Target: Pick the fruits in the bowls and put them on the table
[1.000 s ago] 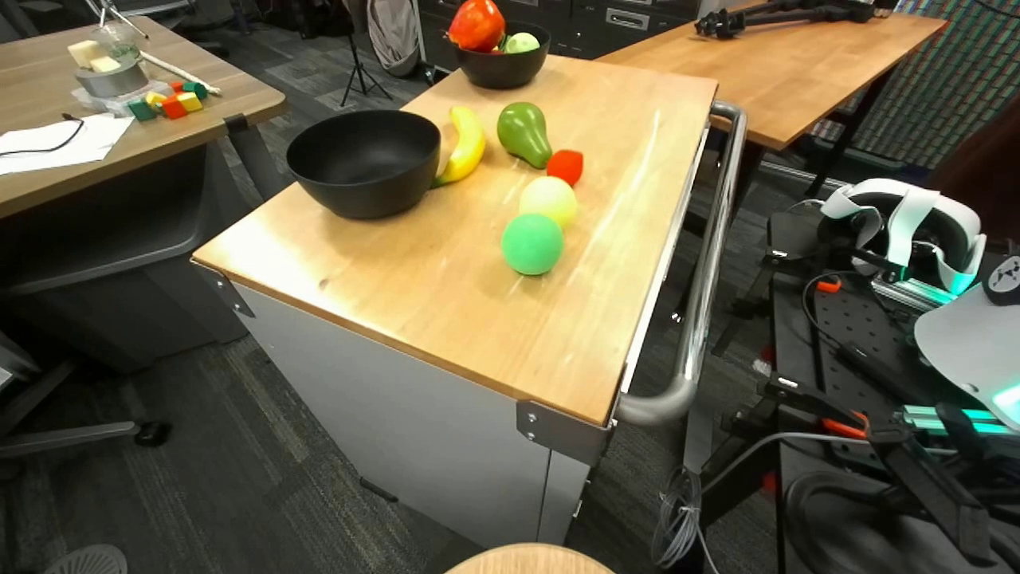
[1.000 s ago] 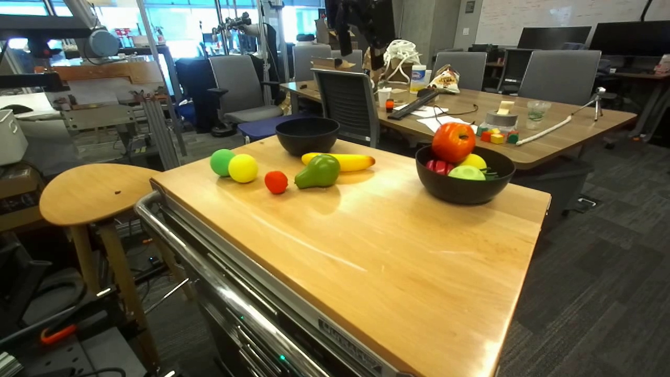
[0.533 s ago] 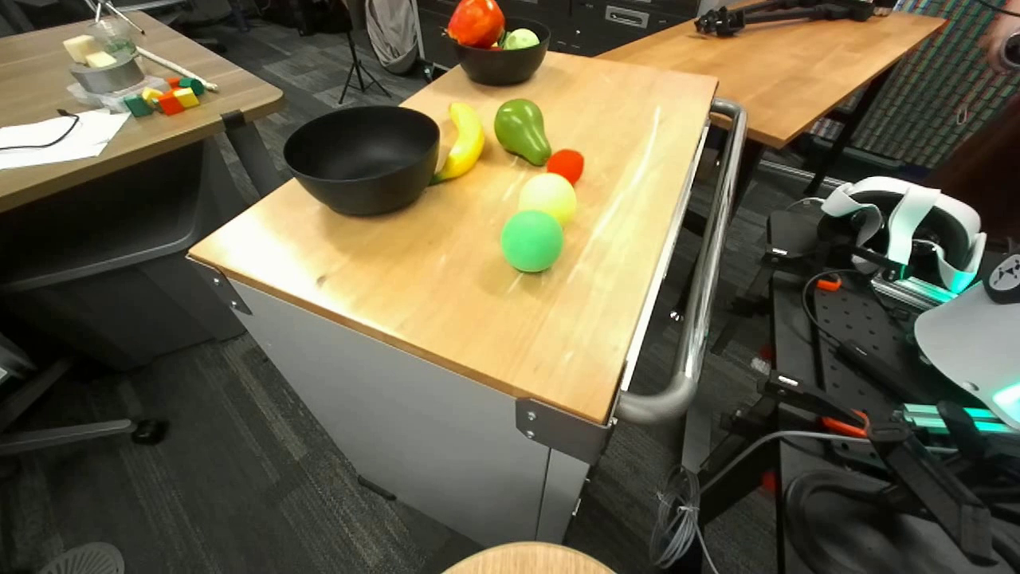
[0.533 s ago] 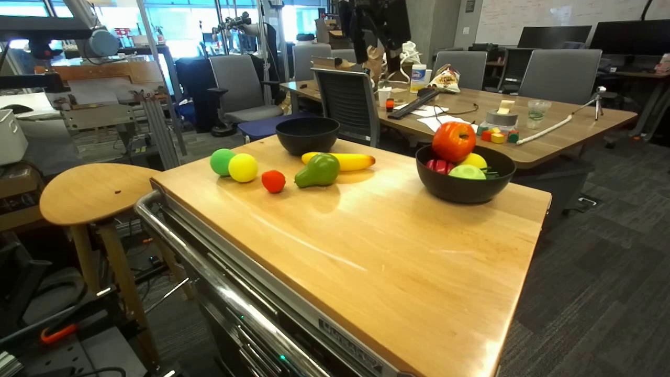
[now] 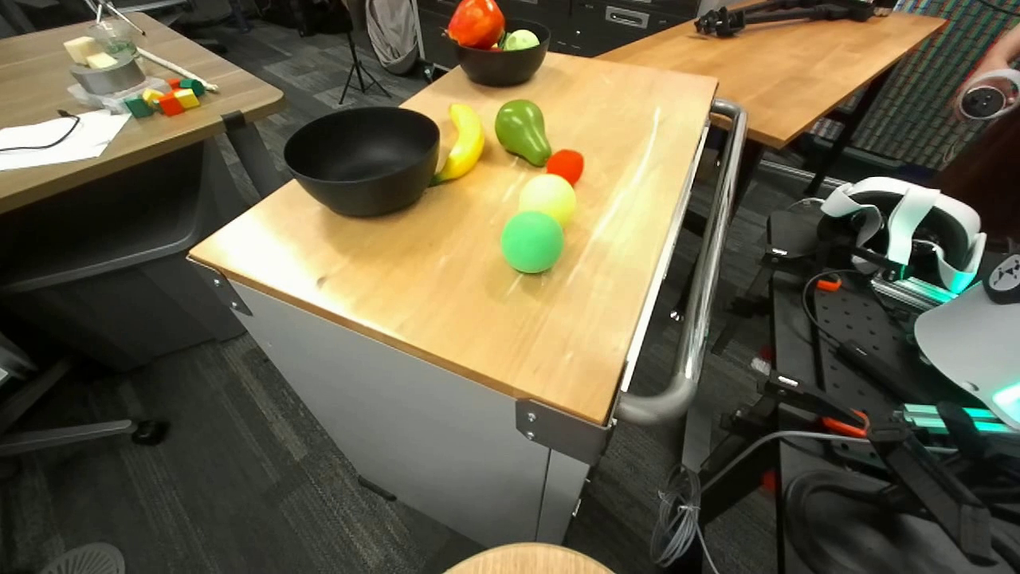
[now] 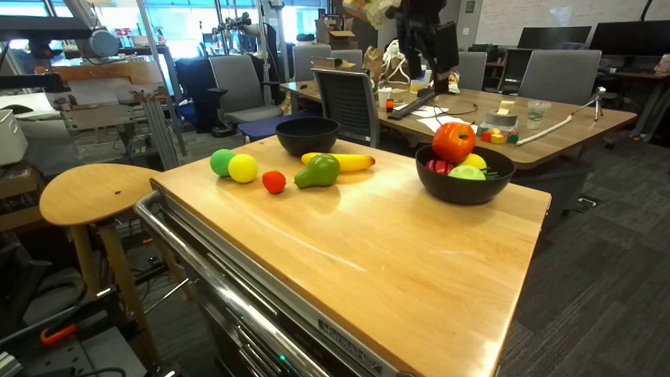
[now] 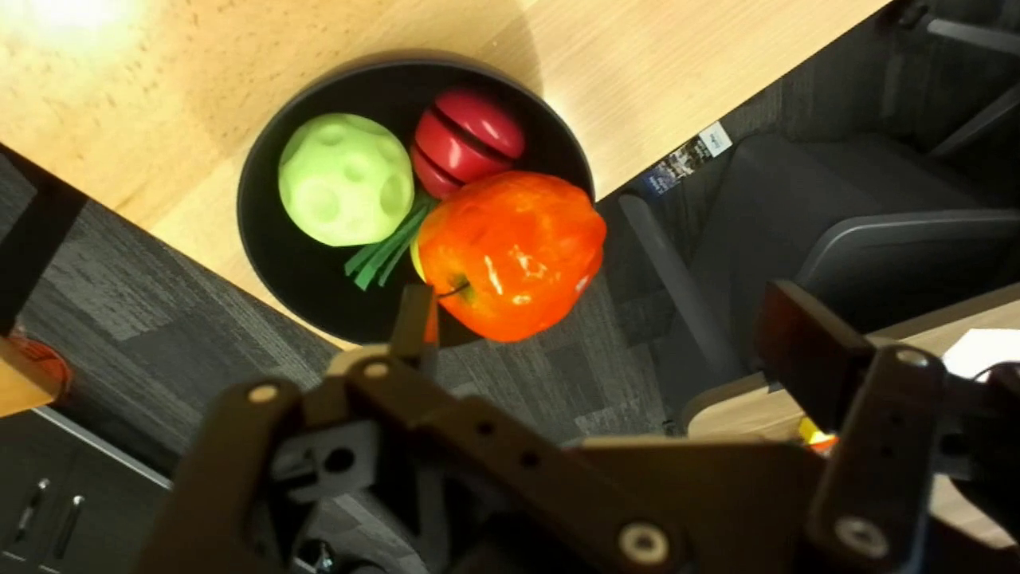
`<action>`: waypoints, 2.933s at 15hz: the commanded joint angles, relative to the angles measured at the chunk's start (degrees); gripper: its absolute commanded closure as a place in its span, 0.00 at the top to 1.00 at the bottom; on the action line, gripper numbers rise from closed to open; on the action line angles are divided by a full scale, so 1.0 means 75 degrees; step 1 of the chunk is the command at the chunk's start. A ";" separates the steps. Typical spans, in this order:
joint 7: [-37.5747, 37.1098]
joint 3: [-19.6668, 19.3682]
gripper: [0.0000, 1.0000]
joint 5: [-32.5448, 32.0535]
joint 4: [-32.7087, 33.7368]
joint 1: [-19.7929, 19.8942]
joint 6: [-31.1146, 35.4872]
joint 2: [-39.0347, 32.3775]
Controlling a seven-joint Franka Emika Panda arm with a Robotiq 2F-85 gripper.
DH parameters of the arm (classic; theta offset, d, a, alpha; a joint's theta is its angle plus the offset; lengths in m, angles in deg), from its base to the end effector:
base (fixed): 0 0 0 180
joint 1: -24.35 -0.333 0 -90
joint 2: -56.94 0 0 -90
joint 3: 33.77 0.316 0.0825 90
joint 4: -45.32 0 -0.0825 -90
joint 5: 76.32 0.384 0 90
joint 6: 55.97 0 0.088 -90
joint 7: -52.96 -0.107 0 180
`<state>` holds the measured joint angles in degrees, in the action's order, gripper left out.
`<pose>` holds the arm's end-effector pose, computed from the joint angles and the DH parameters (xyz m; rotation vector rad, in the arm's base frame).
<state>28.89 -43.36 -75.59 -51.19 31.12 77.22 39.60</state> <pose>0.6513 -0.1791 0.4609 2.8964 -1.0519 0.5345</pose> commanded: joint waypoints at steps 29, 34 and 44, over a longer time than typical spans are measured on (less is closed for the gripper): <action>-0.1140 0.0013 0.61 0.0596 0.0886 0.0267 0.0435 -0.0682; 0.0925 0.0420 0.61 0.1679 -0.0817 0.0336 0.0313 0.0913; 0.1594 0.0233 0.61 0.2456 -0.2958 0.0320 0.0266 0.1242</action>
<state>40.35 -41.74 -60.91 -70.80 32.84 78.52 48.66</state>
